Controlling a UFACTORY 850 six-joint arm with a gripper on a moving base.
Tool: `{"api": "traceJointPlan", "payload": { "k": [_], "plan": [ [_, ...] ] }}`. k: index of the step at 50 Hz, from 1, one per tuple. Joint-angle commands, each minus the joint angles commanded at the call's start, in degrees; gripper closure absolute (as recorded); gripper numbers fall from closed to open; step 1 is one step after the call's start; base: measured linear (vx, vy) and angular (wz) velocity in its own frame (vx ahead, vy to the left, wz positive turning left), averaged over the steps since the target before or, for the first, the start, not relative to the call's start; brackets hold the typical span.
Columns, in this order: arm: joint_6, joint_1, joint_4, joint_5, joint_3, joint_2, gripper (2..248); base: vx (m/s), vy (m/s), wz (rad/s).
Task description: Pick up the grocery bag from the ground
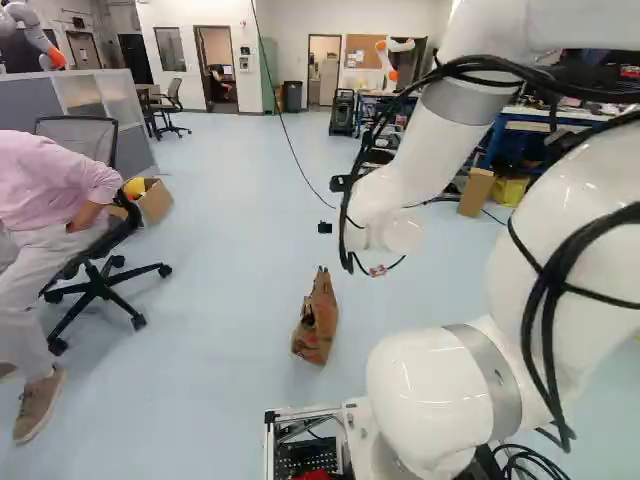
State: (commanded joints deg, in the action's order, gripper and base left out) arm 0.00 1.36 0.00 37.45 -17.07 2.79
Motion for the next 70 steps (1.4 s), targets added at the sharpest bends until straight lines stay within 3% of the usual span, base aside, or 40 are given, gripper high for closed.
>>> {"api": "traceJointPlan", "payload": {
  "k": [27, 70],
  "plan": [
    [0.0, -0.3, 0.0, -5.5, -11.4, -10.8, 3, 0.0, 0.0, 0.0],
    [0.0, -2.7, 0.0, -21.8, -32.2, -27.8, 3, 0.0, 0.0, 0.0]
  ]
}}
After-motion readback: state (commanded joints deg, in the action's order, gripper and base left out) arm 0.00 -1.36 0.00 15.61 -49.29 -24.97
